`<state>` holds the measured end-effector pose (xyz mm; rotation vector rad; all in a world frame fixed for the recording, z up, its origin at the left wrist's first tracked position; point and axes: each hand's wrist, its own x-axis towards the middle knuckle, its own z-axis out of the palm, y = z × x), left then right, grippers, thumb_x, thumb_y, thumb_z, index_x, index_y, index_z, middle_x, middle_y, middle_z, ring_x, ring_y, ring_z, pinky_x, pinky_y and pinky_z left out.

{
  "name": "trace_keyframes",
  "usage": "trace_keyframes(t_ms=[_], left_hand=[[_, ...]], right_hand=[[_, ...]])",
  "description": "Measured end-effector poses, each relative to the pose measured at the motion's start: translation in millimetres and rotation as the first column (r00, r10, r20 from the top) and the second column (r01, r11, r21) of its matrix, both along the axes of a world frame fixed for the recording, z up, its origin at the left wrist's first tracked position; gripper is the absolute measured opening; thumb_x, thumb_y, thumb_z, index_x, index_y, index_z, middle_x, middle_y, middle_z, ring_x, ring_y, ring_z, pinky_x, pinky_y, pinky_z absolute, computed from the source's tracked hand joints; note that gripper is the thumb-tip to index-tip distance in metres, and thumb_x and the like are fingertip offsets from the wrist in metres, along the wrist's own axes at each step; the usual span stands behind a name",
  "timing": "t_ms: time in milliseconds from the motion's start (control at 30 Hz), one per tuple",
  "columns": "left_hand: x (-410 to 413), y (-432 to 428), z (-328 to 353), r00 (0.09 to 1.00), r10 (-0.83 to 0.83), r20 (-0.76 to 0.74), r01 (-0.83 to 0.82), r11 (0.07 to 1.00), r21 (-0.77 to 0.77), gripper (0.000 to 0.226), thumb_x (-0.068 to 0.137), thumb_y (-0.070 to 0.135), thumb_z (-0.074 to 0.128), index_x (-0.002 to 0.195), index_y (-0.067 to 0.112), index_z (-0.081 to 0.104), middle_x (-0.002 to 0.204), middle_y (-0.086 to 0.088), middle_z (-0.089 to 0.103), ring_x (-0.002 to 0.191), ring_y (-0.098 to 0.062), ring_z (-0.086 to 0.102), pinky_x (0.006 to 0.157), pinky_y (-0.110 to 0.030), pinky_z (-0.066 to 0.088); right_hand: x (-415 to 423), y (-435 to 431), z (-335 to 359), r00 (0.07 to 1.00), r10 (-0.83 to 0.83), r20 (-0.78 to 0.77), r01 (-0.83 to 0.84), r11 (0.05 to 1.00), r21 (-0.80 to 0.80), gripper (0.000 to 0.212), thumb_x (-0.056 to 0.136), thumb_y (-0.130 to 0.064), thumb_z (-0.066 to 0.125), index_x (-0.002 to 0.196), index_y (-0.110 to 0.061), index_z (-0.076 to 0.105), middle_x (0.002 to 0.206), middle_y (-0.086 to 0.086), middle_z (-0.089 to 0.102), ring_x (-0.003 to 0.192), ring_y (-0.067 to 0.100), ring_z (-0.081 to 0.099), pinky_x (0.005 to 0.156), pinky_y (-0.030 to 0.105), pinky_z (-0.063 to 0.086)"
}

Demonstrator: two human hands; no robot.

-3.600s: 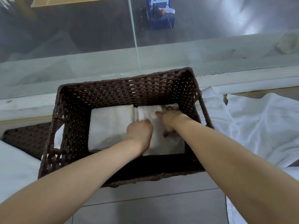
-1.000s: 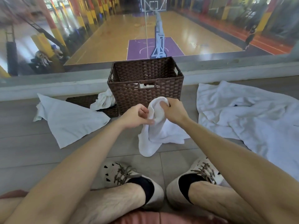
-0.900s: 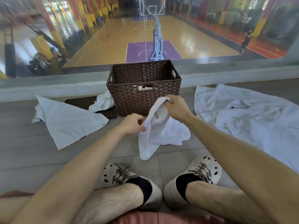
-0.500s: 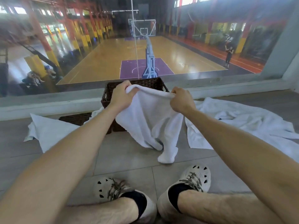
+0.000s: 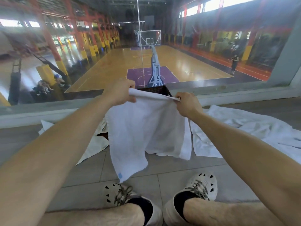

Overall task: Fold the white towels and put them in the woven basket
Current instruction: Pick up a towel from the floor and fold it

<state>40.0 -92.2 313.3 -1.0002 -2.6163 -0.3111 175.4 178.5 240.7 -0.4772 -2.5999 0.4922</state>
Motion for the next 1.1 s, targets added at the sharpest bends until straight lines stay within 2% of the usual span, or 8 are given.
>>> trace_keyframes(t_ms=[100,233,367,533,667,767,933,1100], left_hand=[[-21,-27,-17,0.984,0.144,0.108,-0.14,0.989,-0.042,0.031,0.086,0.043,0.089,0.074,0.021,0.071,0.07,0.0,0.065,0.065,-0.022,0.057,0.057,-0.034,0.037],[-26,-37,-37,0.928,0.019,0.372,-0.167,0.914,0.369,0.037,0.087,0.044,0.088,0.065,0.018,0.073,0.061,-0.005,0.06,0.06,-0.018,0.047,0.06,-0.032,0.032],[13,7,-27,0.936,-0.153,0.318,-0.028,0.865,0.5,0.036,0.079,0.042,0.095,0.065,0.02,0.069,0.059,0.007,0.055,0.055,-0.007,0.044,0.053,-0.026,0.031],[26,17,-42,0.889,-0.289,0.355,0.021,0.8,0.6,0.043,0.076,0.035,0.099,0.107,0.019,0.074,0.095,0.009,0.075,0.078,0.001,0.064,0.066,-0.016,0.048],[20,-16,-128,0.75,-0.197,0.631,-0.04,0.939,0.34,0.056,0.063,0.053,0.098,0.106,0.022,0.079,0.103,0.002,0.082,0.099,-0.022,0.077,0.092,-0.051,0.062],[8,-29,-184,0.696,-0.108,0.71,-0.142,0.949,0.283,0.043,0.073,0.055,0.089,0.093,0.021,0.071,0.094,0.002,0.081,0.092,-0.025,0.078,0.086,-0.048,0.064],[-3,-23,-158,0.815,-0.03,0.579,-0.336,0.789,0.514,0.018,0.108,0.033,0.061,0.102,0.02,0.05,0.091,-0.002,0.059,0.081,-0.022,0.053,0.068,-0.037,0.04],[-8,-11,-79,0.924,-0.045,0.38,-0.223,0.744,0.63,0.016,0.115,0.034,0.045,0.113,0.018,0.043,0.089,-0.006,0.052,0.075,-0.021,0.047,0.066,-0.04,0.036]], right_hand=[[1,5,-2,0.999,-0.032,0.009,0.031,0.999,0.02,0.015,0.091,-0.007,0.061,0.094,-0.016,0.072,0.085,0.008,0.068,0.084,0.036,0.064,0.068,0.034,0.044],[4,-4,-13,0.976,-0.053,0.213,0.041,0.997,0.061,0.022,0.09,-0.018,0.067,0.111,-0.014,0.071,0.116,0.012,0.071,0.105,0.036,0.066,0.083,0.039,0.055],[-4,-55,-12,0.951,0.283,0.128,-0.243,0.935,-0.259,0.102,0.073,-0.067,0.087,0.154,-0.022,0.046,0.134,-0.004,0.065,0.118,0.019,0.061,0.098,0.04,0.053],[-17,-77,5,0.937,0.269,-0.221,-0.337,0.863,-0.376,0.014,0.098,-0.028,0.073,0.092,-0.015,0.075,0.076,0.002,0.068,0.065,0.01,0.053,0.063,0.03,0.039],[-11,-62,12,0.943,0.217,-0.251,-0.311,0.842,-0.44,0.017,0.104,-0.024,0.06,0.091,-0.015,0.067,0.078,0.0,0.061,0.064,0.012,0.049,0.055,0.023,0.036],[-7,-47,13,0.945,0.083,-0.316,-0.245,0.821,-0.516,0.015,0.104,-0.02,0.058,0.089,-0.021,0.06,0.077,-0.007,0.055,0.065,0.011,0.048,0.048,0.014,0.035],[1,-19,9,0.954,0.057,-0.295,-0.219,0.806,-0.551,0.023,0.102,-0.033,0.063,0.12,-0.02,0.067,0.106,0.0,0.071,0.099,0.023,0.068,0.07,0.029,0.051],[-1,-15,20,0.961,-0.02,-0.275,-0.208,0.603,-0.77,0.063,0.078,-0.056,0.09,0.124,-0.018,0.072,0.115,-0.001,0.076,0.099,0.018,0.075,0.086,0.04,0.064]])
